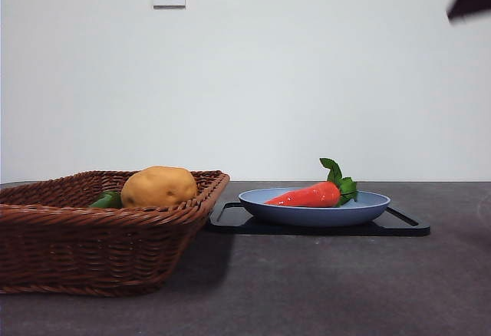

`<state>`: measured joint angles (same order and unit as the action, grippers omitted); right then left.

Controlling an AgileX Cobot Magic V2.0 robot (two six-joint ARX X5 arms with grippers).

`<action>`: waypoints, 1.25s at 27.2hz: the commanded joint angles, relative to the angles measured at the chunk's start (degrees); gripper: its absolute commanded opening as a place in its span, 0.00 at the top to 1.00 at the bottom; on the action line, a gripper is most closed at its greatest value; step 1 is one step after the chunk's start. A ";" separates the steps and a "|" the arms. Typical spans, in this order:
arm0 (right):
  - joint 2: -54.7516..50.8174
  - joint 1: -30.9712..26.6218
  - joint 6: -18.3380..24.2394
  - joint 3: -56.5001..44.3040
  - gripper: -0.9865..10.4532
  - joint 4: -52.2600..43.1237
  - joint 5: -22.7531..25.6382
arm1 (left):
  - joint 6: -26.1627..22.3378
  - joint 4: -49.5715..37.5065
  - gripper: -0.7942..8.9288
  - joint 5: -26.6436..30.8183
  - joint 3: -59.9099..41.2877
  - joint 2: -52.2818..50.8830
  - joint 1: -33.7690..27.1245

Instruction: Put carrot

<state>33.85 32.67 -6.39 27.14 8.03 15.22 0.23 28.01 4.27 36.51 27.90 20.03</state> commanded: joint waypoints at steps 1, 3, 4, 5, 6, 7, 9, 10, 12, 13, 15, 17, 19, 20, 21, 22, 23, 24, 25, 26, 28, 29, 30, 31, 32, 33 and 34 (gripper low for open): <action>-0.50 0.28 -2.36 -1.70 0.91 -0.85 0.39 | 3.89 1.44 0.91 -0.15 -0.42 -2.45 0.13; -0.46 0.09 -3.04 -1.70 0.90 -0.52 0.31 | 4.09 2.14 0.91 0.00 -0.42 -2.45 0.13; -0.46 0.04 -2.73 -1.70 0.90 -0.50 0.33 | 4.09 1.99 0.91 0.00 -0.42 -2.43 0.13; -0.48 0.04 -2.73 -1.70 0.90 -0.52 0.28 | 4.11 1.88 0.91 -0.04 -0.42 -2.29 0.13; -0.48 0.04 -2.73 -1.70 0.90 -0.57 0.04 | 4.11 1.88 0.91 -0.02 -0.42 -1.99 0.13; -0.48 0.07 -2.75 -1.70 0.90 -0.57 -0.09 | 4.11 1.90 0.91 0.00 -0.42 -1.81 0.13; -0.48 0.00 -2.75 -1.70 0.90 -0.57 0.24 | 4.11 1.86 0.91 -0.02 -0.42 -1.75 0.13; -0.50 -0.02 -2.73 -1.68 0.90 -0.55 0.35 | 4.11 1.84 0.91 -0.02 -0.42 -1.64 0.13; -0.48 -0.02 -2.75 -1.68 0.90 -0.55 0.31 | 4.11 1.84 0.91 -0.02 -0.42 -1.53 0.13; -0.48 0.00 -2.73 -1.70 0.90 -0.55 0.28 | 4.11 1.81 0.91 -0.02 -0.42 -1.46 0.13; -0.48 0.00 -2.75 -1.70 0.90 -0.55 0.13 | 4.09 1.75 0.91 0.00 -0.42 -1.18 0.13; -0.48 0.00 -2.73 -1.70 0.90 -0.57 0.13 | 4.09 1.64 0.91 -0.02 -0.42 -0.98 0.13; -0.48 0.00 -2.73 -1.70 0.90 -0.55 0.20 | 4.11 1.64 0.91 -0.26 -0.48 -0.96 0.55; -0.48 -0.02 -2.73 -1.70 0.90 -0.57 0.20 | 4.09 1.70 0.91 0.02 -0.48 -1.14 0.70; -0.48 -0.02 -2.75 -1.70 0.90 -0.57 0.17 | 4.09 1.68 0.91 0.28 -0.48 -1.70 0.70; -0.48 -0.02 -2.75 -1.68 0.90 -0.57 0.15 | 4.09 1.84 0.91 0.17 -0.48 -2.69 0.57; -0.48 0.00 -2.75 -1.68 0.90 -0.57 0.13 | 3.82 1.99 0.91 0.20 -0.50 -3.74 0.39; -0.48 0.00 -2.75 -1.70 0.90 -0.55 0.11 | 2.47 2.01 0.91 0.26 -0.59 -5.16 -0.04; -0.48 0.00 -2.75 -1.70 0.90 -0.55 0.11 | 1.60 2.08 0.91 0.00 -0.79 -6.69 -0.77; -0.48 0.00 -2.75 -1.70 0.90 -0.55 0.13 | 1.27 2.01 0.91 -0.07 -1.25 -8.15 -1.57; -0.50 -0.02 -2.75 -1.70 0.90 -0.55 0.22 | 1.27 1.31 0.91 0.00 -3.17 -11.82 -4.09; -0.50 -0.02 -2.75 -1.70 0.90 -0.55 0.20 | 1.27 0.52 0.91 0.04 -4.39 -13.49 -5.42; -0.48 -0.02 -2.73 -1.70 0.90 -0.57 0.20 | 1.27 -0.72 0.91 0.04 -6.03 -15.23 -6.97; -0.48 -0.02 -2.75 -1.70 0.90 -0.55 0.20 | 1.27 -1.90 0.91 0.11 -7.56 -16.70 -8.24; -0.48 0.00 -2.75 -1.70 0.90 -0.55 0.17 | 1.27 -3.76 0.91 0.11 -9.68 -18.49 -9.81; -0.48 0.00 -2.75 -1.68 0.90 -0.55 0.09 | 1.27 -5.25 0.91 0.09 -11.47 -19.89 -11.10; -0.48 0.02 -2.75 -1.70 0.90 -0.55 0.11 | 1.27 -7.17 0.91 -0.07 -13.73 -21.42 -12.57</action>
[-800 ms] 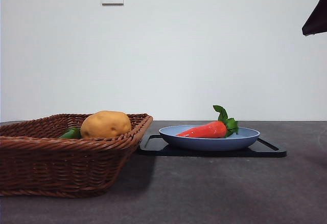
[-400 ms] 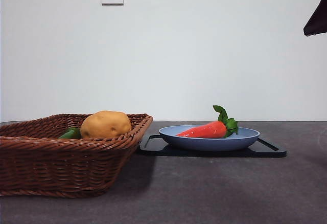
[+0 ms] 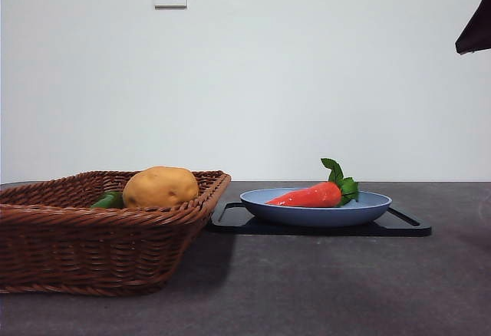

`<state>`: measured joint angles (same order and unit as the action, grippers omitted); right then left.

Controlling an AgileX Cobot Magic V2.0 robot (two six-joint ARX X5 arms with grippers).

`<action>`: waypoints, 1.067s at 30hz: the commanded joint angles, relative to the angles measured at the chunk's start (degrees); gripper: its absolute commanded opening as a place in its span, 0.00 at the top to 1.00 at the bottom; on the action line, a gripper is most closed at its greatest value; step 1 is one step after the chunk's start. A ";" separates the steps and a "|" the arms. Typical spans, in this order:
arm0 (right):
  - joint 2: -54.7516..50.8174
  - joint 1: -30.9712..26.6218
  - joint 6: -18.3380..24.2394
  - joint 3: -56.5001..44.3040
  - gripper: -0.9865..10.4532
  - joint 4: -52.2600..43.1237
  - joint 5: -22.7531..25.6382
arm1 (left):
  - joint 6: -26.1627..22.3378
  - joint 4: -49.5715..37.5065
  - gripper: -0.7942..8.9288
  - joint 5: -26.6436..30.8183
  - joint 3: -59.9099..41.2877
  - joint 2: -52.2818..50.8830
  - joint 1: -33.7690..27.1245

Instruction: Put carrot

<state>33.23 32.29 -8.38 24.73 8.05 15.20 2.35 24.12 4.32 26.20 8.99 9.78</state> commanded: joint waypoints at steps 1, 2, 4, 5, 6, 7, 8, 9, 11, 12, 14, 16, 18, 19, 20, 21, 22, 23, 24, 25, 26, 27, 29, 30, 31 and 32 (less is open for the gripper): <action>0.13 0.39 -0.77 0.70 0.90 -0.57 0.15 | -0.79 -4.96 0.91 -0.26 -5.57 -3.89 -3.65; 0.13 0.39 -0.77 0.70 0.90 -0.59 0.15 | -0.59 -6.43 0.91 -0.35 -7.52 -5.01 -4.72; 0.13 0.35 -0.77 0.70 0.90 -0.57 0.24 | -0.42 -8.98 0.91 -0.33 -11.54 -7.02 -6.73; 0.13 0.35 -0.77 0.70 0.90 -0.59 0.22 | -0.42 -10.03 0.91 -0.33 -13.46 -7.76 -7.61; 0.13 0.35 -0.74 0.70 0.90 -0.57 0.20 | -0.37 -10.60 0.91 -0.33 -14.86 -8.26 -8.20; 0.13 0.35 -0.77 0.72 0.90 -0.57 0.20 | -0.31 -11.02 0.91 -0.33 -16.39 -8.74 -8.70; 0.13 0.37 -0.77 0.72 0.90 -0.57 0.15 | -0.15 -11.41 0.91 -0.31 -17.62 -8.87 -8.96; 0.13 0.37 -0.77 0.70 0.90 -0.57 0.15 | 0.11 -12.15 0.91 -0.26 -19.02 -8.87 -9.20; 0.13 0.35 -0.77 0.70 0.90 -0.57 0.15 | 0.42 -13.22 0.91 -0.28 -21.46 -8.87 -9.40; 0.13 0.35 -0.74 0.70 0.90 -0.59 0.20 | 0.66 -13.38 0.91 -0.22 -22.32 -8.87 -9.40; 0.13 0.35 -0.74 0.72 0.90 -0.59 0.20 | 1.11 -13.40 0.91 -0.24 -24.09 -8.87 -9.40; 0.13 0.35 -0.74 0.72 0.90 -0.57 0.17 | 1.84 -13.38 0.91 -0.28 -25.35 -8.87 -9.40; 0.13 0.37 -0.77 0.70 0.90 -0.57 0.17 | 2.27 -13.97 0.91 -0.22 -25.77 -8.87 -9.40; 0.13 0.37 -0.77 0.72 0.90 -0.55 0.15 | 2.27 -14.16 0.91 -0.15 -25.77 -8.87 -9.38; 0.13 0.37 -0.77 0.70 0.90 -0.57 0.17 | 2.27 -14.19 0.91 -0.15 -25.77 -8.87 -9.40; 0.13 0.35 -0.77 0.72 0.90 -0.57 0.20 | 2.27 -14.10 0.91 -0.15 -25.77 -8.87 -9.40; 0.13 0.35 -0.77 0.70 0.90 -0.57 0.17 | 2.27 -14.05 0.91 -0.20 -25.77 -8.87 -9.40; 0.13 0.35 -0.77 0.72 0.90 -0.57 0.20 | 2.29 -14.05 0.91 -0.26 -25.77 -8.87 -9.40; 0.13 0.35 -0.77 0.70 0.90 -0.57 0.17 | 2.40 -14.05 0.91 -0.31 -25.77 -8.87 -9.40; 0.13 0.35 -0.77 0.72 0.90 -0.57 0.17 | 2.38 -14.12 0.91 -0.26 -25.77 -8.87 -9.40; 0.13 0.37 -0.77 0.72 0.90 -0.57 0.17 | 2.38 -14.16 0.91 -0.24 -25.77 -8.87 -9.40; 0.13 0.37 -0.77 0.72 0.90 -0.57 0.17 | 2.38 -14.21 0.91 -0.22 -25.77 -8.87 -9.44; 0.13 0.37 -0.77 0.70 0.90 -0.57 0.17 | 2.38 -14.23 0.91 -0.20 -25.77 -8.87 -9.55; 0.13 0.35 -0.77 0.70 0.90 -0.57 0.17 | 2.38 -14.23 0.91 -0.20 -25.77 -8.87 -9.55; 0.13 0.37 -0.77 0.70 0.90 -0.57 0.17 | 2.38 -14.23 0.91 -0.20 -25.77 -8.87 -9.55; 0.13 0.37 -0.77 0.72 0.90 -0.57 0.17 | 2.38 -14.23 0.91 -0.20 -25.77 -8.87 -9.53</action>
